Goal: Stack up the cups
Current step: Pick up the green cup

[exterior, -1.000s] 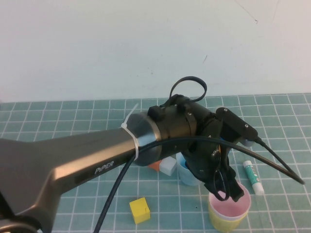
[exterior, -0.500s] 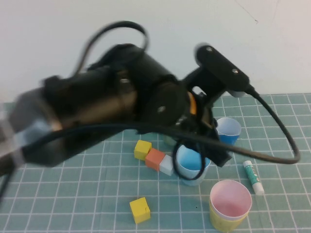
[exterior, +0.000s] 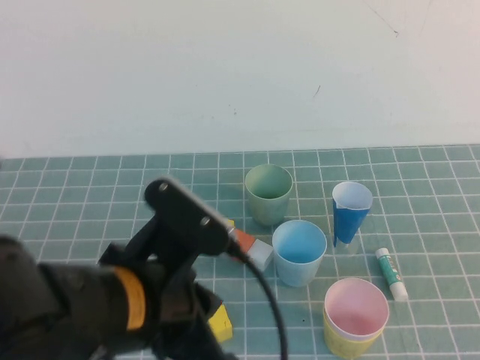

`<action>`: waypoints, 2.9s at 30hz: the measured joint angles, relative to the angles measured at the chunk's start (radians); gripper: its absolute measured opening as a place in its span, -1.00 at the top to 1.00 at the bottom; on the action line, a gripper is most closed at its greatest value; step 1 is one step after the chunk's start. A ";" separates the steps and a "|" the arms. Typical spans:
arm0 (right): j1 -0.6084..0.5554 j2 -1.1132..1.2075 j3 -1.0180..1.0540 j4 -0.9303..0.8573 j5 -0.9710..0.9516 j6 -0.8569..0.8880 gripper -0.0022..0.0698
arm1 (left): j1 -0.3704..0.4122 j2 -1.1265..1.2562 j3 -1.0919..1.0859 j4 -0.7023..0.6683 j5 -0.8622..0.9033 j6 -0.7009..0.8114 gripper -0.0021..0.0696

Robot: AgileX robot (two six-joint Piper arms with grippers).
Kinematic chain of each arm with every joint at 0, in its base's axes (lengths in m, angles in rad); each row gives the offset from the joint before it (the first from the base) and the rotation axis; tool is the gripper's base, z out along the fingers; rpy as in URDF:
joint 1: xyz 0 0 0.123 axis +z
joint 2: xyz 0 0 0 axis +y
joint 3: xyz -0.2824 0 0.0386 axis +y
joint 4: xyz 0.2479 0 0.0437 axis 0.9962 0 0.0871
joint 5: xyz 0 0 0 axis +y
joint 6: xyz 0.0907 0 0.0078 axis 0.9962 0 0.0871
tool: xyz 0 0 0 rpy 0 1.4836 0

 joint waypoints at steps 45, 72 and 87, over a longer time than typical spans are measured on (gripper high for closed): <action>0.309 1.877 -1.759 -0.388 0.759 0.070 0.65 | 0.000 -0.246 0.258 0.026 -0.163 -0.148 0.94; 0.320 2.192 -1.858 -0.397 0.453 0.181 -0.40 | 0.000 -0.246 0.363 0.026 -0.133 -0.148 0.94; 0.320 2.263 -1.896 -0.399 0.453 0.199 0.81 | 0.000 -0.246 0.363 0.028 -0.133 -0.148 0.95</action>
